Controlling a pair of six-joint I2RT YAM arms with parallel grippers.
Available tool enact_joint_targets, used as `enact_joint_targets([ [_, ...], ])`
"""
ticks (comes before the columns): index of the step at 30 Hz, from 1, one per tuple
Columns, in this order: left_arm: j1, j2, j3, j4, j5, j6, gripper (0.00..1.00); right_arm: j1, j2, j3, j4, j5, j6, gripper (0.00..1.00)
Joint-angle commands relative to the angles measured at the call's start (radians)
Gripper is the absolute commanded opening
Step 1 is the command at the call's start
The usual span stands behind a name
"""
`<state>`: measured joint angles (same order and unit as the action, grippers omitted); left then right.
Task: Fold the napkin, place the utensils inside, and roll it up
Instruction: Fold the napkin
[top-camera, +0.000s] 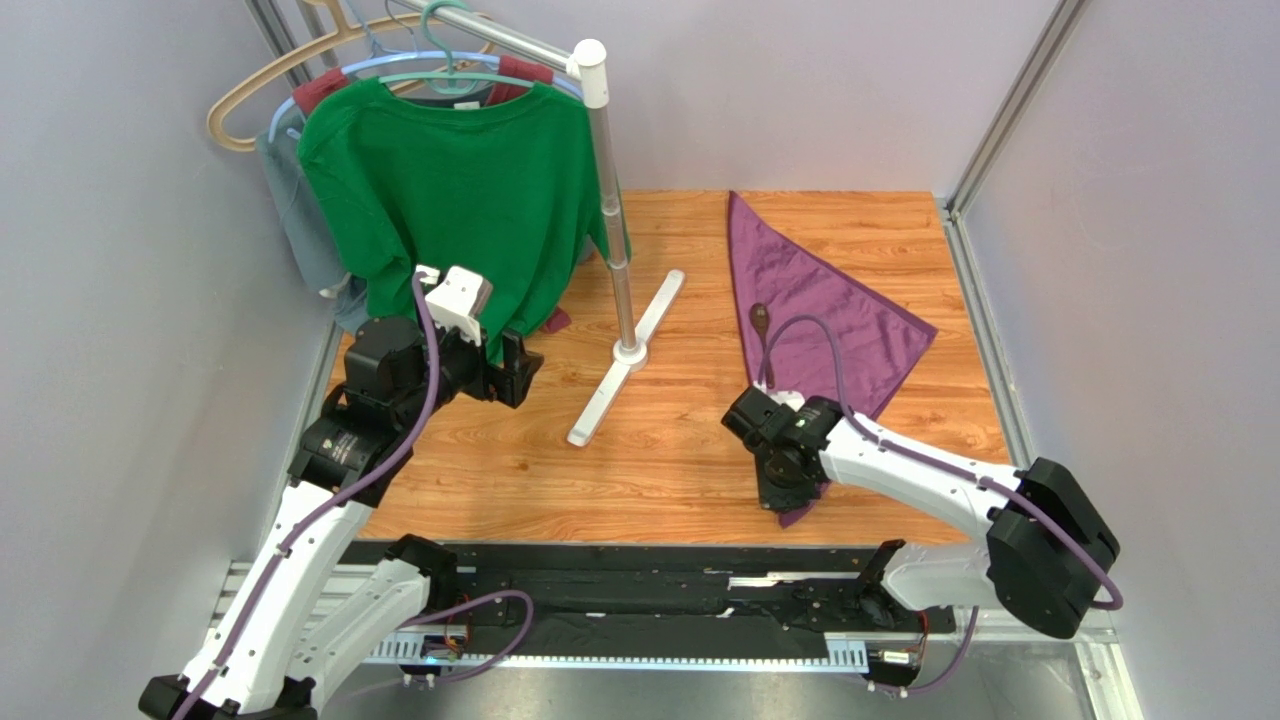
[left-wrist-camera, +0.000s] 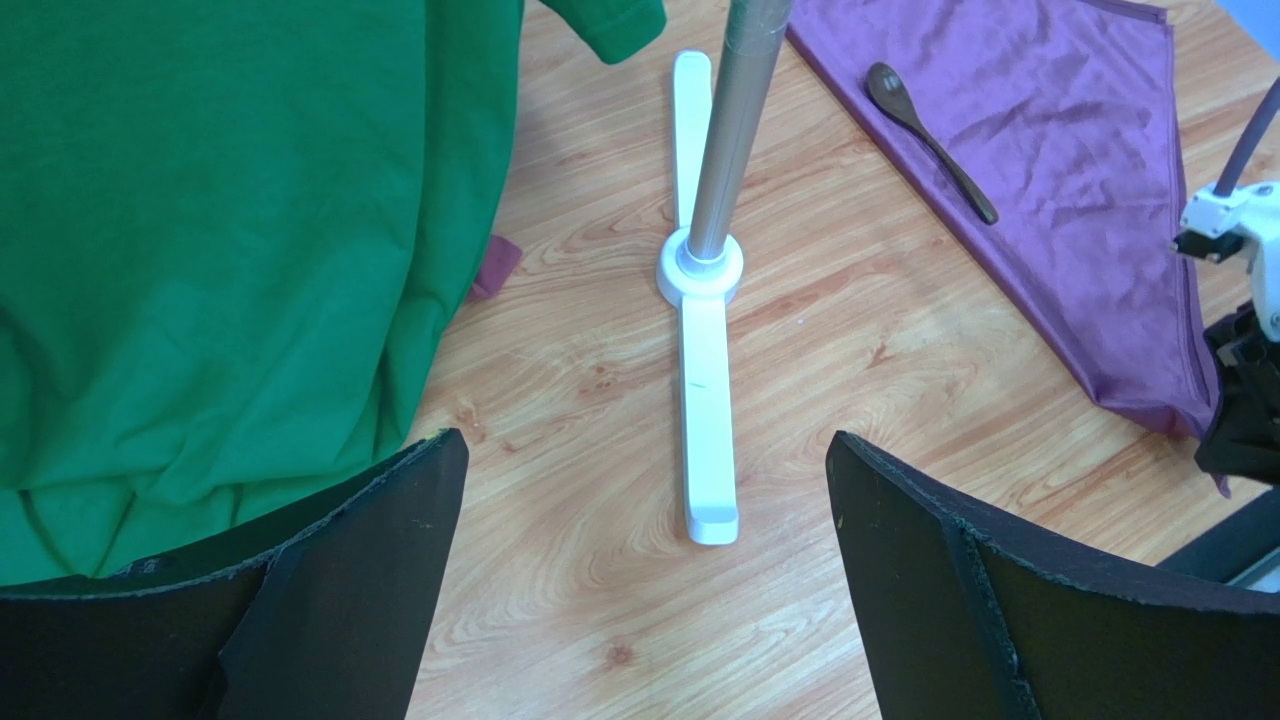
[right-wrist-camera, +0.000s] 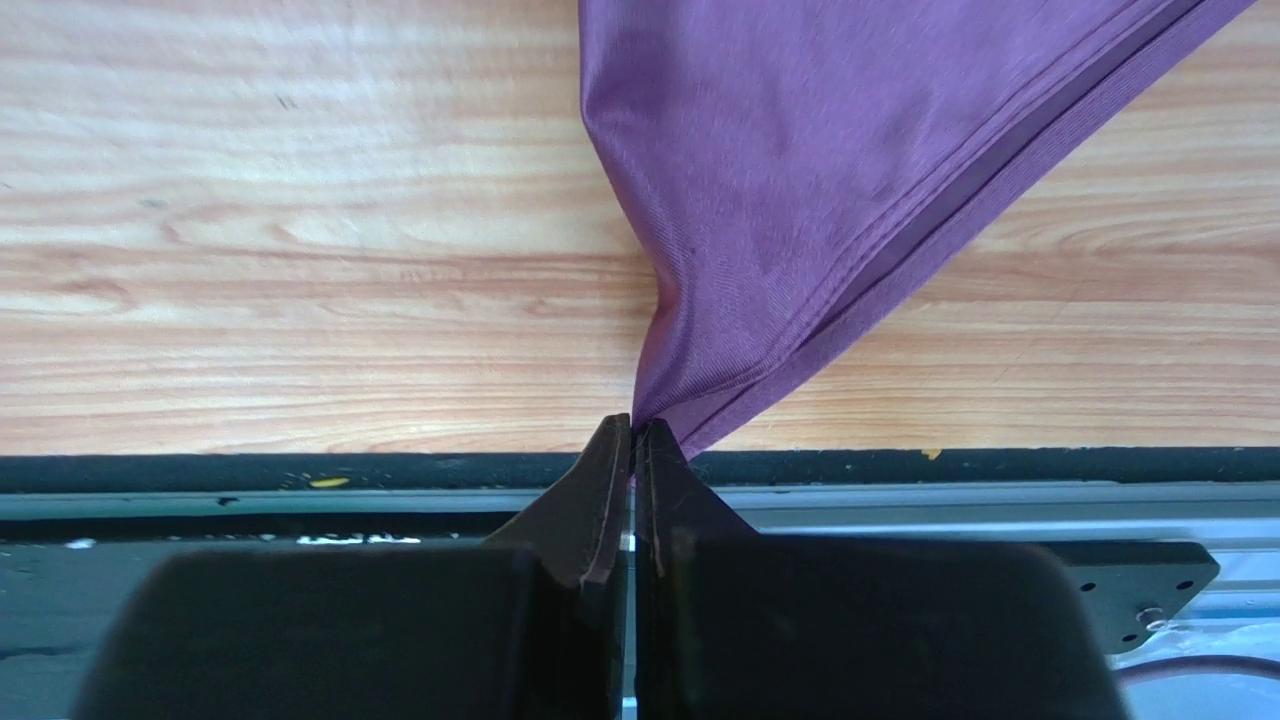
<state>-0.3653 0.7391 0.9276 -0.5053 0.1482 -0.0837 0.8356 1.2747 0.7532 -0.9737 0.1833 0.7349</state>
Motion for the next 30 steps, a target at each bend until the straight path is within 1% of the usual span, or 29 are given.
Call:
enact_joint_targets([
  [1,0.005,-0.012,-0.006,0.022,-0.001,-0.008,0.99,-0.041,0.011,0.083,-0.025,0.067,-0.048,0.00],
  [3,0.005,-0.012,-0.004,0.022,-0.001,-0.007,0.99,-0.061,0.026,0.110,-0.025,0.093,-0.092,0.00],
  [7,0.005,-0.010,-0.004,0.021,-0.006,-0.005,0.99,-0.111,0.103,0.217,-0.017,0.166,-0.175,0.00],
  [19,0.005,-0.001,-0.006,0.017,-0.021,0.001,0.99,-0.262,0.330,0.420,0.156,0.171,-0.419,0.00],
  [30,0.005,0.023,-0.006,0.014,-0.035,0.007,0.99,-0.329,0.543,0.656,0.239,0.177,-0.546,0.00],
])
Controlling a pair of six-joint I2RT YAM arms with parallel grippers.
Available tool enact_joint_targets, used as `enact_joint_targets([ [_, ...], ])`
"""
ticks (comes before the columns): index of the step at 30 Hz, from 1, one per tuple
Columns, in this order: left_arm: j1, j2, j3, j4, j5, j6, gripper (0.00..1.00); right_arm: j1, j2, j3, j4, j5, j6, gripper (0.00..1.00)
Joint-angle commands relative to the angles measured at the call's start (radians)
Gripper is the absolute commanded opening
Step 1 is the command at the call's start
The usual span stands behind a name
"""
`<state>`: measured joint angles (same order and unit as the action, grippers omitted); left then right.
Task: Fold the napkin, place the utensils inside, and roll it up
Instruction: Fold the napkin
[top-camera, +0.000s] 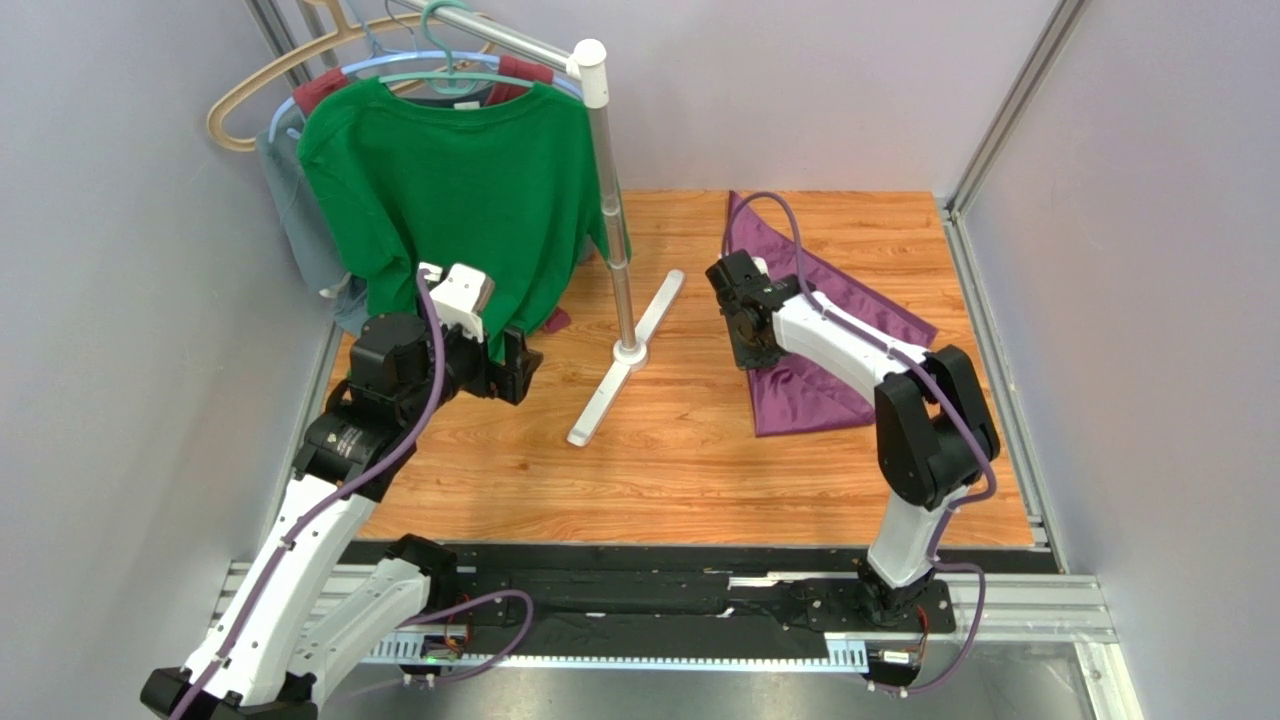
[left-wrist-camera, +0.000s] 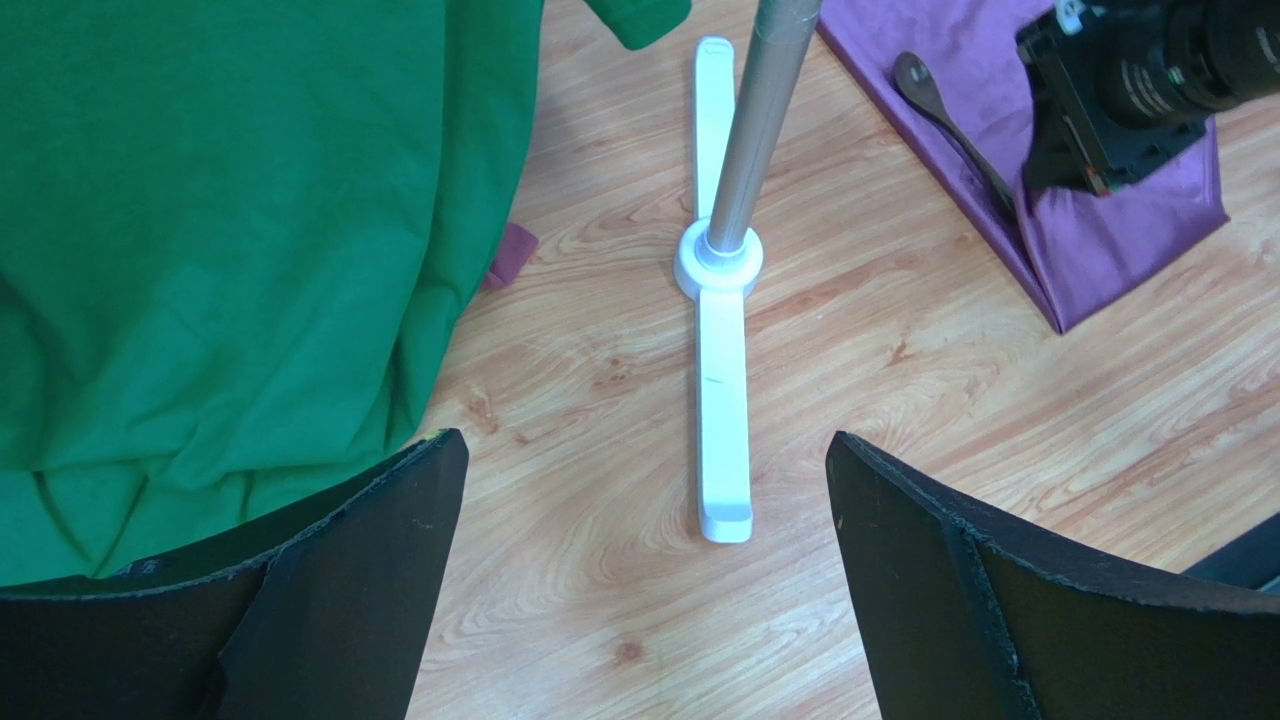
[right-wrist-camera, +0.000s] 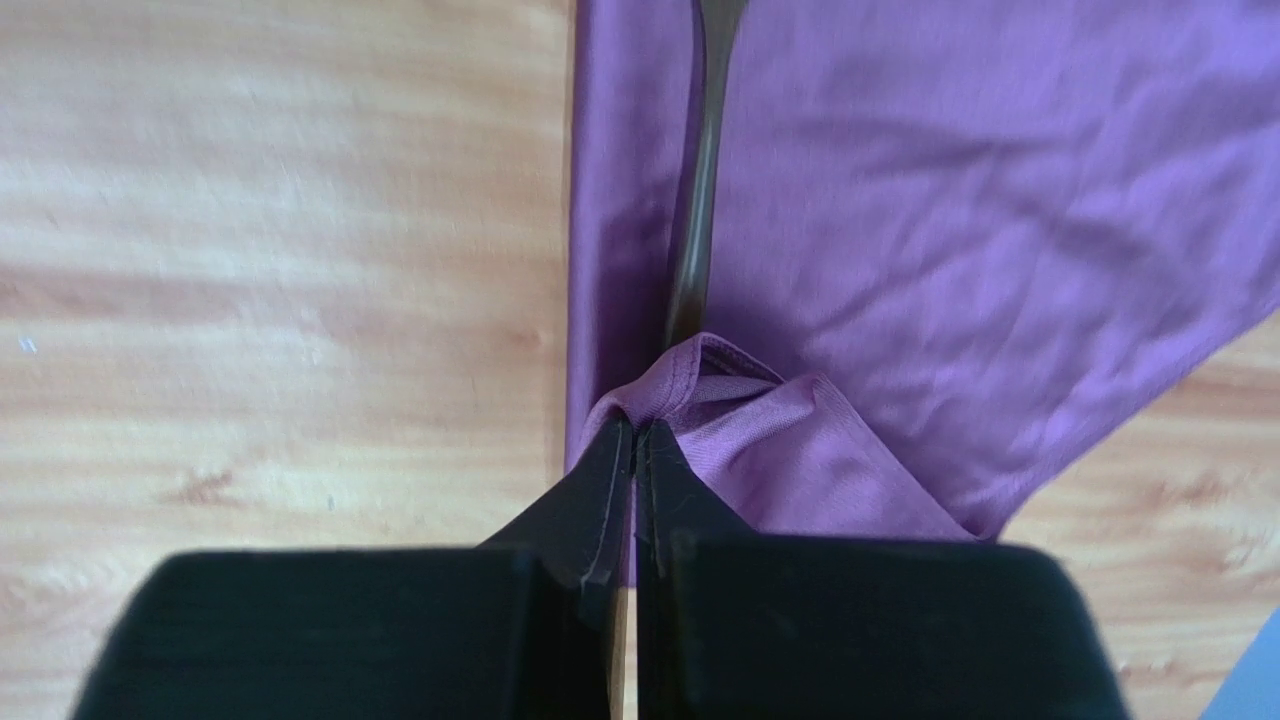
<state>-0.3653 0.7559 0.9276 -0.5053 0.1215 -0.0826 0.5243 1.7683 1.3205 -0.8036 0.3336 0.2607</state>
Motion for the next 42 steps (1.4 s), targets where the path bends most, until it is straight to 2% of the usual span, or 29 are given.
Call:
enact_joint_targets([
  [1,0.005,0.010,-0.006,0.014,-0.010,0.004,0.99,-0.026,0.075,0.115,0.078,0.028,-0.081,0.00],
  [16,0.009,0.042,-0.004,0.013,-0.023,0.010,0.99,-0.098,0.226,0.287,0.170,0.100,-0.198,0.00],
  [28,0.015,0.057,-0.004,0.013,-0.020,0.010,0.99,-0.112,0.327,0.397,0.227,0.091,-0.256,0.00],
  [42,0.019,0.069,-0.004,0.013,-0.019,0.010,0.99,-0.113,0.401,0.447,0.236,0.082,-0.305,0.00],
])
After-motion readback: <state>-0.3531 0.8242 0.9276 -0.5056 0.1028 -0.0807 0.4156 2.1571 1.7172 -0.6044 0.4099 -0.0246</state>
